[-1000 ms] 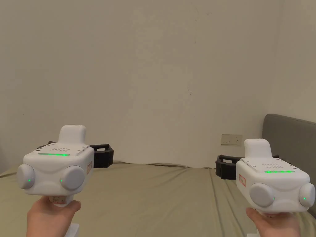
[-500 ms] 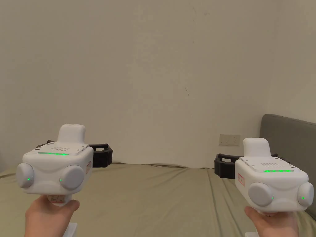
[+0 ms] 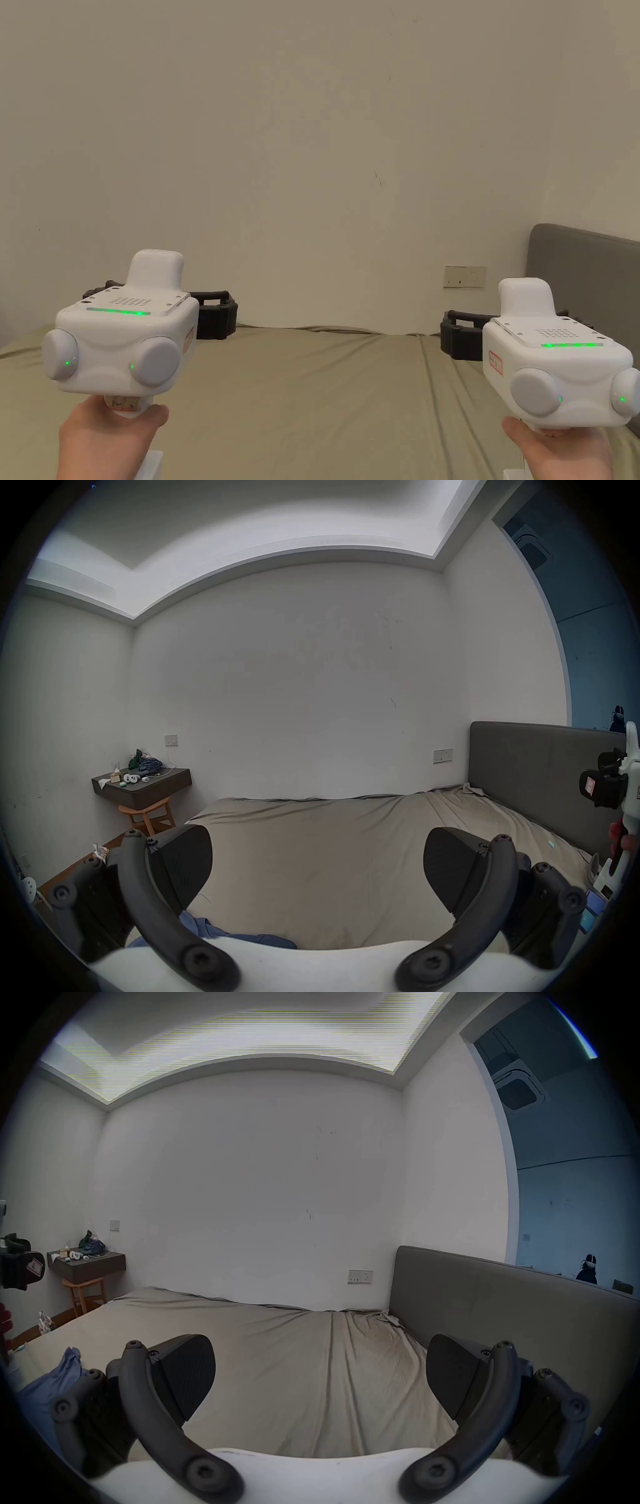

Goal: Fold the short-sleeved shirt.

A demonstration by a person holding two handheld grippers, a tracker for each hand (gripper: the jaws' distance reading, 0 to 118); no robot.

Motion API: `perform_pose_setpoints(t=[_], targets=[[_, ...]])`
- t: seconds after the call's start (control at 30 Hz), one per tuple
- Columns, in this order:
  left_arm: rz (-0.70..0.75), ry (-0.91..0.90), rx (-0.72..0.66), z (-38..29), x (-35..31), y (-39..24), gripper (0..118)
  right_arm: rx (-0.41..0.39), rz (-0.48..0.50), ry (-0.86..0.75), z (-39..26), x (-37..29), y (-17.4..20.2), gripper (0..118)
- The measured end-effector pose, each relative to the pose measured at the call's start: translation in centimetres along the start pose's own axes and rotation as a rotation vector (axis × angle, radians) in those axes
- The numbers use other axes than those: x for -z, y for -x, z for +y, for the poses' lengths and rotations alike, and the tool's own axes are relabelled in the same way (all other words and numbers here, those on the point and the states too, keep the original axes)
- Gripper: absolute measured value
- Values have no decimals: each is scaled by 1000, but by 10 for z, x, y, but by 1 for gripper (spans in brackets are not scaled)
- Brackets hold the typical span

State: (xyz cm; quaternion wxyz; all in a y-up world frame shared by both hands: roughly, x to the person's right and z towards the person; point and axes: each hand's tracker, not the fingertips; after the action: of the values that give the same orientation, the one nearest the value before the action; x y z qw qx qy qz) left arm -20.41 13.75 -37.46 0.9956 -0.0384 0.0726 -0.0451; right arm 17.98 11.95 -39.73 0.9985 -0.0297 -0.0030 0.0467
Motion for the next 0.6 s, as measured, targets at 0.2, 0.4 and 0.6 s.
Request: perform_pose_setpoints(t=[0.2, 0.4, 0.6], targets=[[0, -8, -7, -3, 1, -2, 118, 1, 8, 5, -2, 0, -1, 118], [-119, 30, -25, -5, 6, 3, 102, -11, 36, 13, -7, -1, -3, 111], [-119, 79, -32, -6, 2, -8, 0, -19, 82, 49, -25, 2, -12, 3]])
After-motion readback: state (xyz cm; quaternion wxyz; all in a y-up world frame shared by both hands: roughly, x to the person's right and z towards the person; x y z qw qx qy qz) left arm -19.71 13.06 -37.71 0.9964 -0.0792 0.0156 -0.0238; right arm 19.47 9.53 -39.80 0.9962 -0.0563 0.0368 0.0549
